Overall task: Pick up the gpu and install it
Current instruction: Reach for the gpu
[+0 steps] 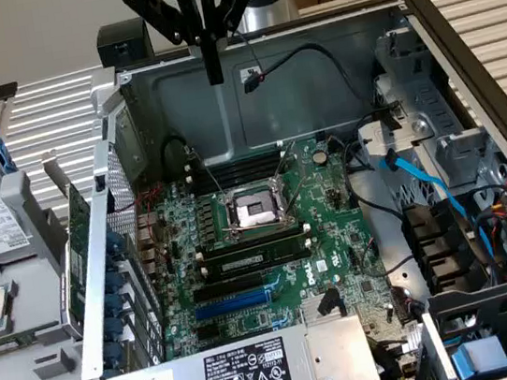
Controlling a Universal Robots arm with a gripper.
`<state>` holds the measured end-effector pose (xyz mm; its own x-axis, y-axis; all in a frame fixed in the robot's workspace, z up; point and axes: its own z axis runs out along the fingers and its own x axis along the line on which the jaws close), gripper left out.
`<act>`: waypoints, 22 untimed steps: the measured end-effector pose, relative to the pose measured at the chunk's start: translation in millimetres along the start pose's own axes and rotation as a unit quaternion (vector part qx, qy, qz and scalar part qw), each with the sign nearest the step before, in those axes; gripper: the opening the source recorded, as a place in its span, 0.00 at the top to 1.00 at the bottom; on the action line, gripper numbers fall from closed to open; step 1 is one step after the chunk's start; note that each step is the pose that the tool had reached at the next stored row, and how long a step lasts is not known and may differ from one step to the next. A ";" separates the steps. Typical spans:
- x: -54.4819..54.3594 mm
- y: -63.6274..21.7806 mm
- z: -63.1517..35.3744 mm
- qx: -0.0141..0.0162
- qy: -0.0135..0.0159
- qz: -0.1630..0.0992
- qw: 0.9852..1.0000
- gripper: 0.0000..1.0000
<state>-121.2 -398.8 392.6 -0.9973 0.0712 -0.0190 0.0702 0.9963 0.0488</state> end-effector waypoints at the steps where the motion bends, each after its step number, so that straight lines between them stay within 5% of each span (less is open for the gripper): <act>1: 0.0 0.0 0.0 0.000 0.000 0.000 1.000 0.89; 22: 3.6 -0.3 -0.2 0.000 0.000 0.000 1.000 0.89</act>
<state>-124.8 -398.8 392.7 -0.9973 0.0713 -0.0193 0.0703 0.9963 0.0486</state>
